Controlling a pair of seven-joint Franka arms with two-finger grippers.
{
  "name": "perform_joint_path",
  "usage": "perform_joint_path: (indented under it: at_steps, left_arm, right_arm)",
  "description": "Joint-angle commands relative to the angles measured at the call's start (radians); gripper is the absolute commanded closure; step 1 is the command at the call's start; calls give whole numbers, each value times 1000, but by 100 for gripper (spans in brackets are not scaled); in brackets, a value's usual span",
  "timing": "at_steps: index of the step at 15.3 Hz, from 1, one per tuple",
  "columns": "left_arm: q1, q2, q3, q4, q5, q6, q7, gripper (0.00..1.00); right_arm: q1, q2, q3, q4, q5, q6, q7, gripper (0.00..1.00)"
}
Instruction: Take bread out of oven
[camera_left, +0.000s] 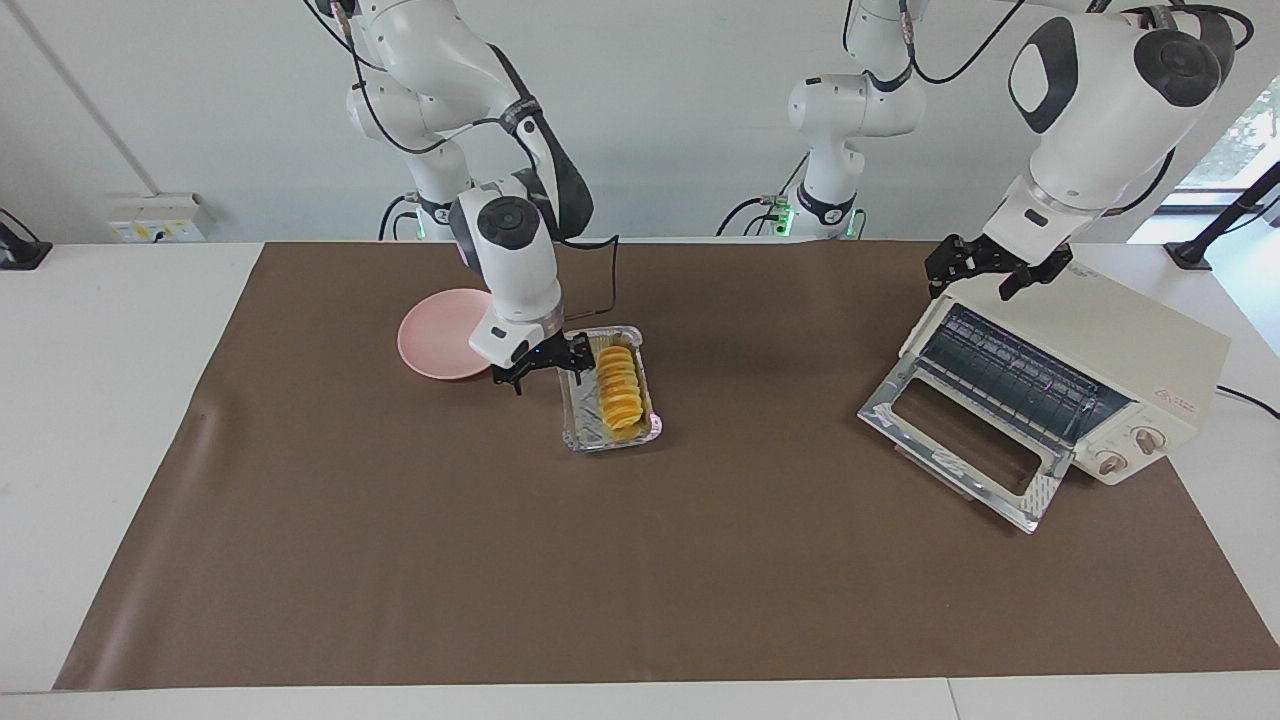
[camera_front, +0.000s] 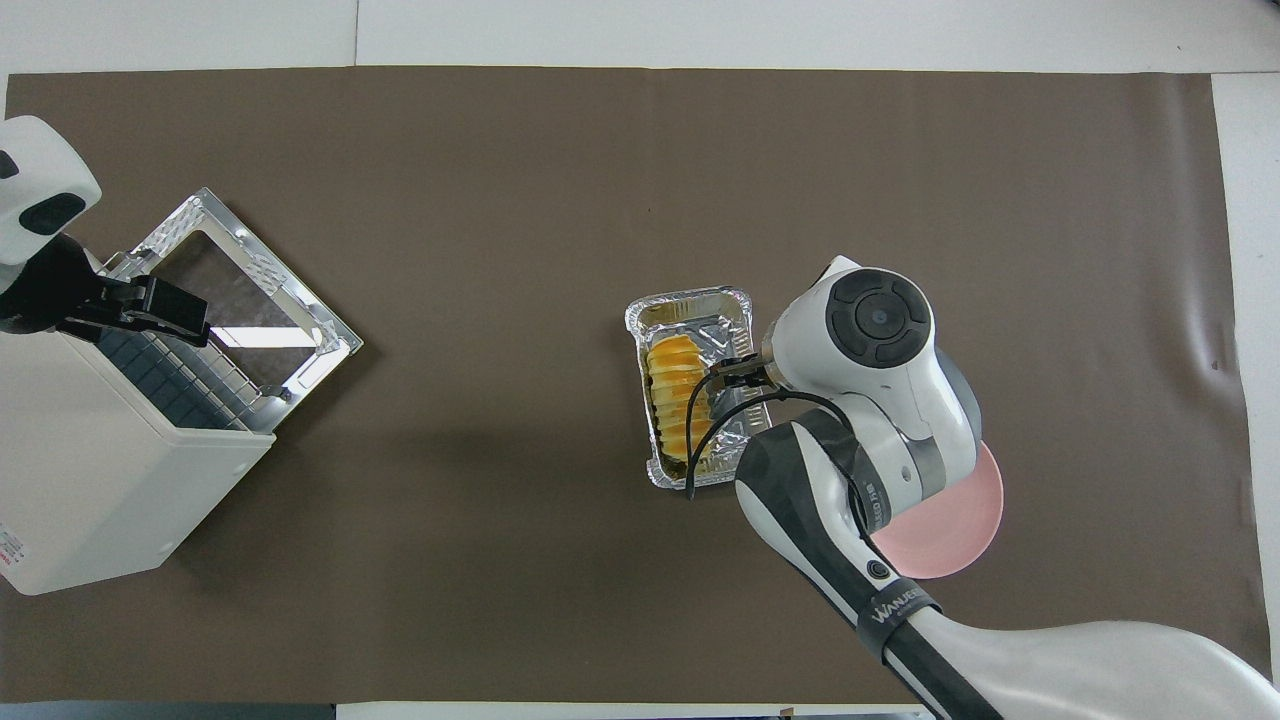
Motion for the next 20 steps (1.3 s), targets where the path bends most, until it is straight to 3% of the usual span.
perform_joint_path:
  at_steps: [1,4,5,7,8,14,17,20]
  left_arm:
    - [18,-23,-18,-38,21,24,19,0]
    - [14,-20,-18,-34,19,21,22,0]
    - [9,-20,-16,-34,19,24,22,0]
    - [7,-21,-13,-31,17,24,19,0]
    - [7,-23,-14,-31,19,24,15,0]
    - [18,-27,-13,-29,19,20,12,0]
    - [14,-27,-15,-29,17,29,15,0]
    - [17,-21,-16,-29,16,116,13,0]
  right_arm:
    - [4,27,-2,-8,3,31,41,0]
    - [32,49,-2,-27,3,57,67,7]
    - [32,50,-2,-34,3,64,89,15]
    - [55,49,-2,-65,3,113,148,80]
    - [61,47,-2,-76,3,124,180,100]
    - [44,47,-3,-70,3,127,189,100]
    - [-23,40,-3,-45,3,126,153,100]
    - [-130,46,-3,2,3,121,42,100]
